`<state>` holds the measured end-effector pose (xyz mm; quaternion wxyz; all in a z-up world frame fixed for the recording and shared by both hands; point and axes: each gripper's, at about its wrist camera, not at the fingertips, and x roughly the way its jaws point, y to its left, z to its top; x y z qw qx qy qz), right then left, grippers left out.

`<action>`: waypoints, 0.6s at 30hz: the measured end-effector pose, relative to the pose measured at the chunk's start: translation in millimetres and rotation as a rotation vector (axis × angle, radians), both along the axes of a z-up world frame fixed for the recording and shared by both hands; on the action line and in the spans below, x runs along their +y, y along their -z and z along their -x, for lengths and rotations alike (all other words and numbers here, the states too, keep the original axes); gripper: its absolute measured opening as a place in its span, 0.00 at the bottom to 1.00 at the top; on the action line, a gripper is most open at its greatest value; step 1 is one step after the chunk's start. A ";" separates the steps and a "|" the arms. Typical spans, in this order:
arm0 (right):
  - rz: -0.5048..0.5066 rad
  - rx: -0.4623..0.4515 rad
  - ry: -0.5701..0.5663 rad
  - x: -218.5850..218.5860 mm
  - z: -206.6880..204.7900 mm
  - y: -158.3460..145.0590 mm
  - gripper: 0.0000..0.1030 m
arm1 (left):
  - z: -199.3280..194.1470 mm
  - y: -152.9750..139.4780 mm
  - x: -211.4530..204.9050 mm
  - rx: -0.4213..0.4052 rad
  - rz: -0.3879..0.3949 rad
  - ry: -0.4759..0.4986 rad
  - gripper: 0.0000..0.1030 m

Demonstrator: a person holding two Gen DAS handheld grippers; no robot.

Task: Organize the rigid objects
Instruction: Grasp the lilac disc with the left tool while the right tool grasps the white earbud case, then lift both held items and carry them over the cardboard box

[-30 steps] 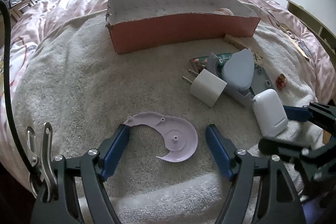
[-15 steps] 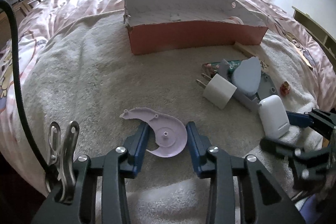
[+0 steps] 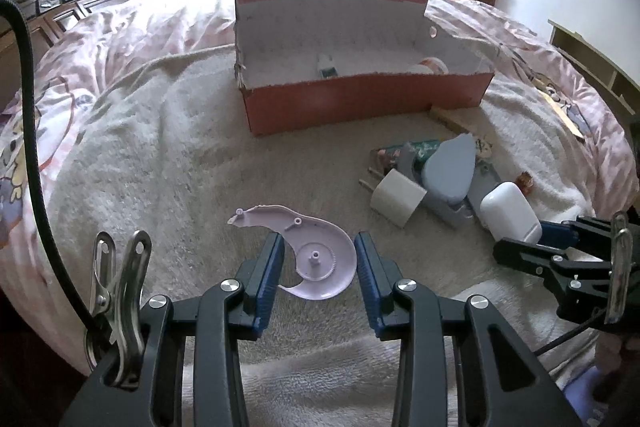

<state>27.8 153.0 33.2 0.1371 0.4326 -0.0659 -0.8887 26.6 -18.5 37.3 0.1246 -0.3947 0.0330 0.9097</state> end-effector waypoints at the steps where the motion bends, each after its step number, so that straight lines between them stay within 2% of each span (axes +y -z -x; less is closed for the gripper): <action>1: 0.003 0.010 -0.004 -0.2 -1.7 -2.0 0.43 | -0.2 -2.3 -0.3 0.003 -0.006 0.000 0.36; 18: 0.046 0.140 -0.061 6.6 -9.6 -37.5 0.43 | 13.3 -34.6 1.3 0.040 -0.065 0.000 0.36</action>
